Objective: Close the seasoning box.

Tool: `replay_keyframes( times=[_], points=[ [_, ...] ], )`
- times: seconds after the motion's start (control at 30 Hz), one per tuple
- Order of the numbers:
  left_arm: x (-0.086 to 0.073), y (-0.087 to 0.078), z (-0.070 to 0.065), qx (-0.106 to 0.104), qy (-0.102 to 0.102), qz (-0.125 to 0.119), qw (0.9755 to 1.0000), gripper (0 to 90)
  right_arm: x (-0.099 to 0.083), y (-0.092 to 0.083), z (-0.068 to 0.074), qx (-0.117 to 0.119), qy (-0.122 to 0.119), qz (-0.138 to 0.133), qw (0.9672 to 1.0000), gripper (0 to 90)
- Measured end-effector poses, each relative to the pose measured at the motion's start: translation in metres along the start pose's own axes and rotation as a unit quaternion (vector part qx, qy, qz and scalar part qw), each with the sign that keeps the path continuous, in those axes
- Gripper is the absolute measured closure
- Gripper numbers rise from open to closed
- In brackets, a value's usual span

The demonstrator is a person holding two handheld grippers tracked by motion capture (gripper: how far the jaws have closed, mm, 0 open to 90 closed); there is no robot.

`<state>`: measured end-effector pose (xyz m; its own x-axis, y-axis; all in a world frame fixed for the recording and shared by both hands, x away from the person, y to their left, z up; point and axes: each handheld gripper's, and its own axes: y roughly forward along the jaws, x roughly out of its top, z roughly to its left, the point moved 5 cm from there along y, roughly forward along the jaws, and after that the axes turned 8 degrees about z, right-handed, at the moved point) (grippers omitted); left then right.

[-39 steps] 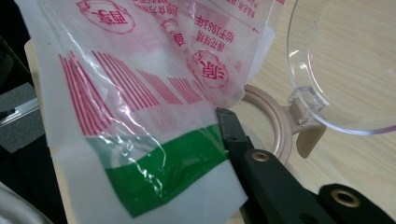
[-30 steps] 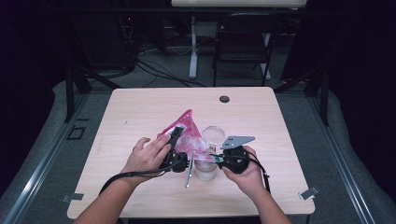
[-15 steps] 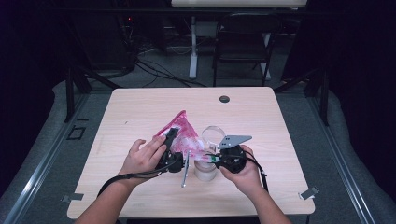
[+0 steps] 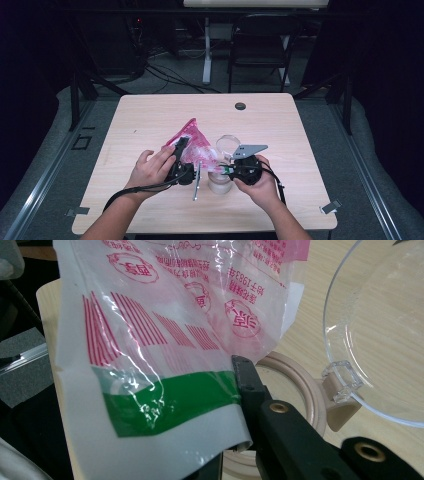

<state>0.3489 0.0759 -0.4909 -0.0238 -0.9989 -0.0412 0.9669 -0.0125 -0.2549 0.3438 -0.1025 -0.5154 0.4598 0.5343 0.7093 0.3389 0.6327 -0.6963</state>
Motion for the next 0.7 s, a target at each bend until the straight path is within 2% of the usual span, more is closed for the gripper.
replay_keyframes(
  times=[0.07, 0.1, 0.17, 0.23, 0.3, 0.33, 0.43, 0.5, 0.53, 0.57, 0.7],
  points=[
    [0.000, 0.001, -0.001, 0.001, -0.004, -0.005, 1.0000, 63.5, 0.000, 0.000, 0.000, 0.000, 0.000, 0.000, 1.0000, 90.0],
    [-0.001, 0.000, -0.001, -0.006, -0.002, 0.005, 1.0000, 63.4, 0.000, 0.000, 0.000, 0.000, -0.001, 0.000, 1.0000, 90.0],
    [-0.002, 0.001, -0.002, -0.001, -0.006, -0.003, 1.0000, 63.4, 0.000, 0.001, 0.000, 0.000, -0.001, 0.000, 1.0000, 90.0],
    [-0.003, 0.001, -0.004, -0.009, -0.010, 0.003, 0.9999, 63.4, 0.001, 0.001, 0.000, 0.000, -0.002, 0.001, 1.0000, 90.0],
    [-0.003, 0.001, -0.004, -0.010, -0.005, 0.008, 0.9999, 63.4, 0.001, 0.001, 0.001, 0.001, -0.003, 0.002, 1.0000, 90.0],
    [-0.003, 0.002, -0.005, -0.003, -0.010, -0.003, 0.9999, 63.4, 0.001, 0.001, 0.001, 0.001, -0.003, 0.002, 1.0000, 90.0],
    [-0.005, 0.002, -0.007, -0.010, -0.014, 0.006, 0.9998, 63.5, 0.002, 0.002, 0.001, 0.002, -0.004, 0.001, 1.0000, 90.0],
    [-0.006, 0.002, -0.009, -0.015, -0.020, 0.008, 0.9997, 63.6, 0.002, 0.002, 0.001, 0.002, -0.005, 0.000, 1.0000, 90.0],
    [-0.006, 0.004, -0.009, -0.011, -0.019, 0.002, 0.9998, 63.6, 0.002, 0.002, 0.001, 0.002, -0.005, 0.000, 1.0000, 90.0],
    [-0.007, 0.003, -0.009, -0.014, -0.019, 0.008, 0.9997, 63.6, 0.003, 0.003, 0.001, 0.001, -0.007, 0.002, 1.0000, 90.0],
    [-0.010, 0.004, -0.012, -0.019, -0.028, 0.010, 0.9994, 63.7, 0.004, 0.004, 0.002, 0.003, -0.008, 0.002, 1.0000, 90.0]
  ],
)
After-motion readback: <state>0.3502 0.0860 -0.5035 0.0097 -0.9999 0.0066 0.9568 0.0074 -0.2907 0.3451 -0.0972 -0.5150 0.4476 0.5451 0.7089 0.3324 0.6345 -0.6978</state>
